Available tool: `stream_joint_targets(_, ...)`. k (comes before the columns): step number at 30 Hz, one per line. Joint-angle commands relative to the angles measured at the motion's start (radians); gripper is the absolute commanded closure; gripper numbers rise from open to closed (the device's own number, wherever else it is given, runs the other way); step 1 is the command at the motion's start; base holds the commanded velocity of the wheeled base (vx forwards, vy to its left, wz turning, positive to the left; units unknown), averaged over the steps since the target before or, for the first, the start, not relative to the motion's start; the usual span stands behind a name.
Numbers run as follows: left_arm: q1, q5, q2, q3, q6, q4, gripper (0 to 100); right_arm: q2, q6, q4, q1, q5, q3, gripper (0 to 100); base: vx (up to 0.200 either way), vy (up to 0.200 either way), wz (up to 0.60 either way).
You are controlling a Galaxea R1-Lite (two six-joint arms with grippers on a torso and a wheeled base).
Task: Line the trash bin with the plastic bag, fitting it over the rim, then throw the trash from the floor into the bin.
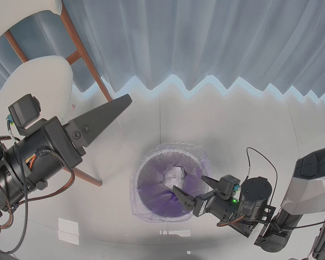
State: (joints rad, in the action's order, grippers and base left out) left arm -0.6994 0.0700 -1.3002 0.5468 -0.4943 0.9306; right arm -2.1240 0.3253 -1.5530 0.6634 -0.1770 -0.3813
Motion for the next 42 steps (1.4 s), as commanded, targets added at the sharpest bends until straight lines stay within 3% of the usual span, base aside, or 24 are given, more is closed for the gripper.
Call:
stream_joint_targets(1,0.001,-0.001,-0.001,-0.005,0.002,0.000,0,0.006,0.000,-0.018,-0.001,-0.001,-0.002,0,0.000,0.000,0.00)
stream_joint_targets(7,0.004,-0.006,0.002,-0.016,0.014,0.000,0,0.041,0.011,-0.018,-0.010,-0.001,-0.008,0,0.000,0.000,0.00)
stream_joint_targets(11,0.040,-0.024,0.006,-0.033,0.152,0.002,0,0.150,0.034,-0.018,-0.034,-0.016,-0.042,0,0.000,0.000,0.00)
stream_joint_targets(14,0.107,-0.056,0.047,-0.034,0.220,0.002,0,0.280,0.004,-0.004,-0.071,-0.025,-0.050,0,0.000,0.000,0.00)
stream_joint_targets(20,0.259,-0.062,0.128,-0.047,0.227,-0.013,0,0.526,-0.019,0.136,-0.139,-0.024,-0.002,0,0.000,0.000,0.00)
stream_joint_targets(25,0.299,-0.065,0.203,-0.096,0.229,-0.016,0,0.650,-0.057,0.159,-0.176,-0.024,0.074,0,0.000,0.000,0.00)
stream_joint_targets(27,0.409,-0.062,0.355,-0.169,0.230,-0.096,0,0.800,-0.123,0.162,-0.274,-0.024,0.194,0,0.000,0.000,0.00)
stream_joint_targets(31,0.451,-0.056,0.558,-0.281,0.226,-0.136,0,0.932,-0.175,0.168,-0.331,-0.024,0.357,0,0.000,0.000,0.00)
stream_joint_targets(33,0.480,-0.062,0.713,-0.401,0.224,-0.154,0,1.066,-0.189,0.284,-0.341,-0.029,0.381,0,0.000,0.000,0.00)
stream_joint_targets(36,0.564,-0.053,0.872,-0.492,0.226,-0.240,0,1.294,-0.192,0.496,-0.443,-0.024,0.380,0,0.000,0.000,0.00)
stream_joint_targets(39,0.598,-0.049,0.963,-0.512,0.227,-0.319,0,1.374,-0.206,0.623,-0.481,-0.018,0.380,0,0.000,0.000,0.00)
stream_joint_targets(40,0.629,-0.024,1.064,-0.515,0.230,-0.438,0,1.469,-0.219,0.740,-0.512,-0.004,0.378,0,0.000,0.000,0.00)
stream_joint_targets(42,0.656,0.019,1.158,-0.507,0.230,-0.544,0,1.541,-0.213,0.823,-0.530,-0.002,0.380,0,0.000,0.000,0.00)
